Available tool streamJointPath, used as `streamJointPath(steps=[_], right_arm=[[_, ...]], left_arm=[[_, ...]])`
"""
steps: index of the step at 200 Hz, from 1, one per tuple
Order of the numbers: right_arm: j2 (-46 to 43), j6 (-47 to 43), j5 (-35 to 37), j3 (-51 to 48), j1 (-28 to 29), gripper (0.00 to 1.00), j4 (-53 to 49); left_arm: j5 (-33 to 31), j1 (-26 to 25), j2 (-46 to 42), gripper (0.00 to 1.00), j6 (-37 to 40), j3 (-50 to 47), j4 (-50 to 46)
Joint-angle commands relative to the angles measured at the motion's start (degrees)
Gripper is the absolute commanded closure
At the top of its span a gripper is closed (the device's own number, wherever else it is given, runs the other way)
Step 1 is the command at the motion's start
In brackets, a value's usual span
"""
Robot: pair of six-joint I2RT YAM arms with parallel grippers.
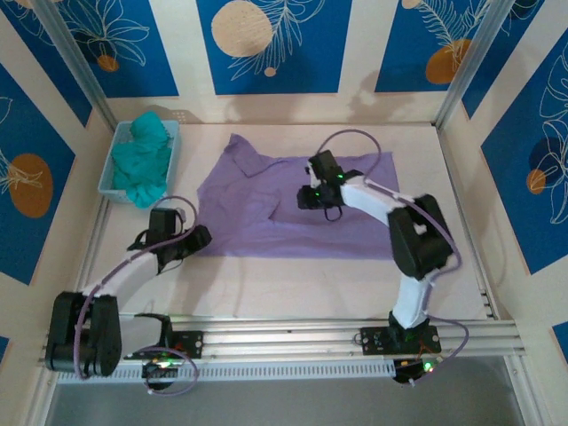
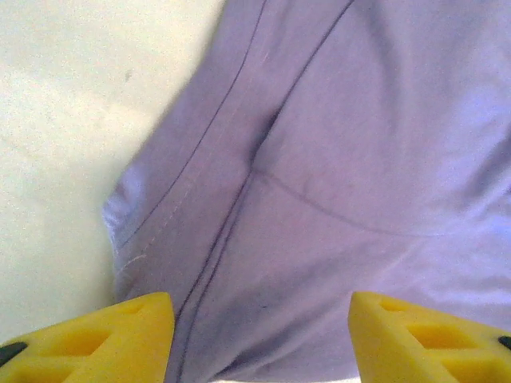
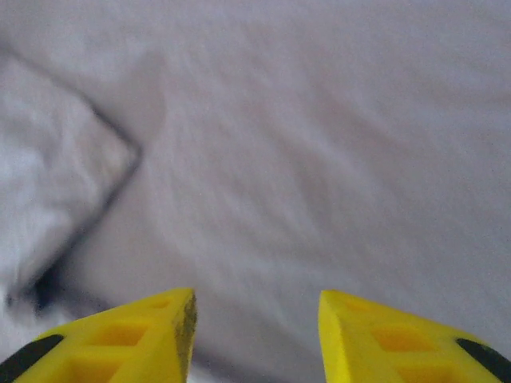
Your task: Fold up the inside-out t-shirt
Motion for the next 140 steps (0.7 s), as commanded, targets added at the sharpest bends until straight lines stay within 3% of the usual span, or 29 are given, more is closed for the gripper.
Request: streamJointPath(steps=[1,30,51,98,140], right_arm=[[-10.0,2.3,-1.6,-9.8,-5.6,0.42,-3.3],[-16.6,5.8,-7.1,-20.1,-17.1,0.25,-2.0],[-17.3,8.6,-11.9,-24.3,-27.4,0.2,1.4],[-11.6,10.0,-17.2,-24.1,-31.6,0.22,-2.7],[-18.8,16.3,-30.5,-33.9,-42.3,0.24,-0.8]], left_arm=[[-0.5,-1.8,-2.3,0.39,0.9,2.8,1.9],[6.7,-6.3,6.4,0.37,-0.3,7.9,6.8],[9.7,-7.6,13.1,0.36,-1.2,11.1,9.7],[13.5,-7.5,24.2,0.36,-1.5,13.8,10.1],[12.9,-7.6,20.1,0.37,-1.9,2.5,7.6]])
